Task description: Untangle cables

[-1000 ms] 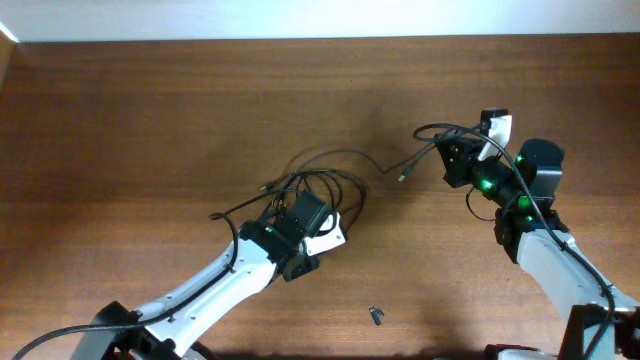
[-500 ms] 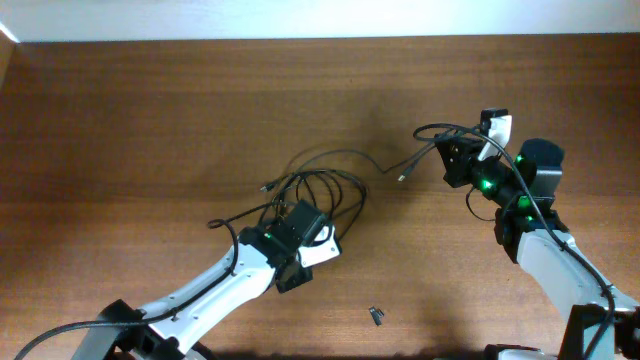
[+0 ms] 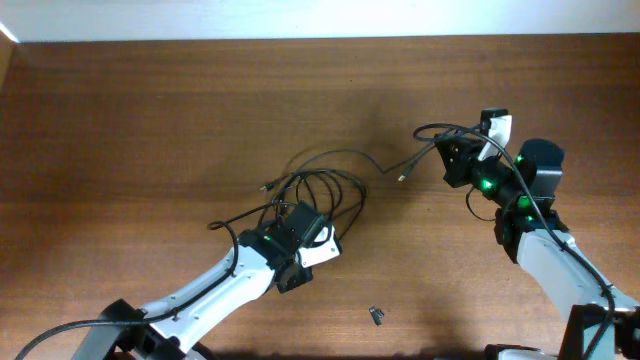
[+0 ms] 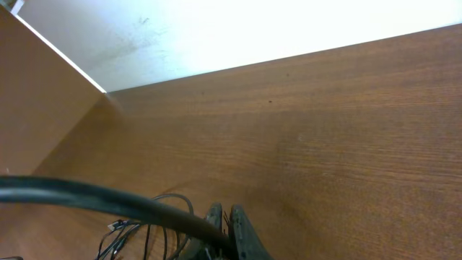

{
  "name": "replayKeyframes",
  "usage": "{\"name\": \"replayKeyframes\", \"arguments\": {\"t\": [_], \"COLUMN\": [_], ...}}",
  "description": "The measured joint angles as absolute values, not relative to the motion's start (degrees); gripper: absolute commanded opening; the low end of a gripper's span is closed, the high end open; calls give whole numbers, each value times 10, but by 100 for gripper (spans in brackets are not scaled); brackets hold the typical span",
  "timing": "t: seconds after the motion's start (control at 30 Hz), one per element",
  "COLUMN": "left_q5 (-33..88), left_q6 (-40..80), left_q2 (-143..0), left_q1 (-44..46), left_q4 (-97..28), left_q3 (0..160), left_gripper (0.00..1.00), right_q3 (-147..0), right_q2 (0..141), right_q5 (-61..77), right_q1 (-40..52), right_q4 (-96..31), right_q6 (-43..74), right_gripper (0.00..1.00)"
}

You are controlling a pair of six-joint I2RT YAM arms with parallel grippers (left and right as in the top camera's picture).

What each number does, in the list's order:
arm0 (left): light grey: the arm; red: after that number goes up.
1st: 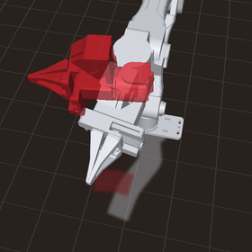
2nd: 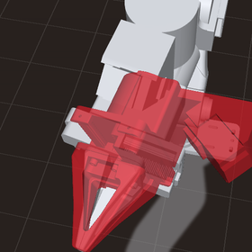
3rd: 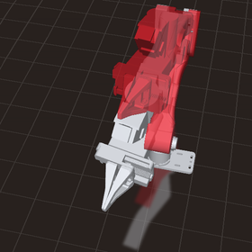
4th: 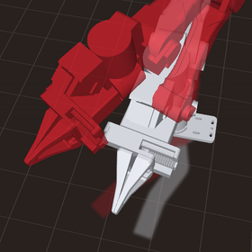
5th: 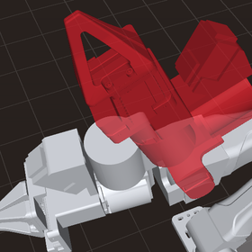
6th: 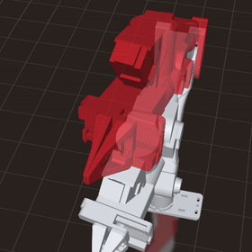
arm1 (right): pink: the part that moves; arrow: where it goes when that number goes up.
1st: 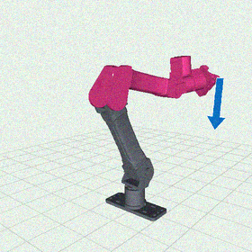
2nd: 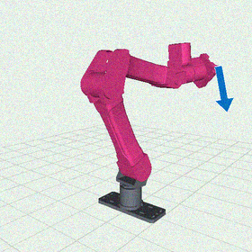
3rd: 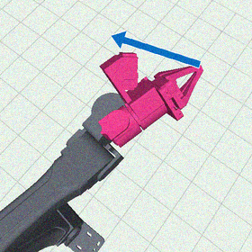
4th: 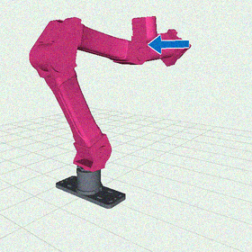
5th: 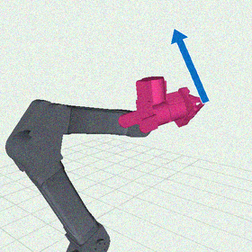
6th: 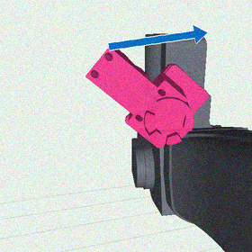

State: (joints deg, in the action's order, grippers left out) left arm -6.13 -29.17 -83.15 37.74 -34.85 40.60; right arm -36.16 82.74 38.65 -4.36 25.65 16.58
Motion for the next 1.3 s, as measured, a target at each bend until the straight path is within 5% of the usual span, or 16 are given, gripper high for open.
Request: {"name": "replayKeyframes", "arguments": {"t": [0.3,0.47,1.3], "left_q5": [-62,-62,-60], "left_q6": [-292,-291,-293], "left_q2": [-832,-832,-832], "left_q1": [377,377,377], "left_q4": [-349,-347,-317], "left_q3": [406,406,385], "left_gripper": [13,43,23], "right_q3": [-362,-362,-362], "right_q2": [827,827,827], "right_q5": [387,387,387], "right_q1": [-44,-44,-44], "right_q4": [256,256,256], "right_q6": [165,166,166], "right_gripper": [4,4,4]}}
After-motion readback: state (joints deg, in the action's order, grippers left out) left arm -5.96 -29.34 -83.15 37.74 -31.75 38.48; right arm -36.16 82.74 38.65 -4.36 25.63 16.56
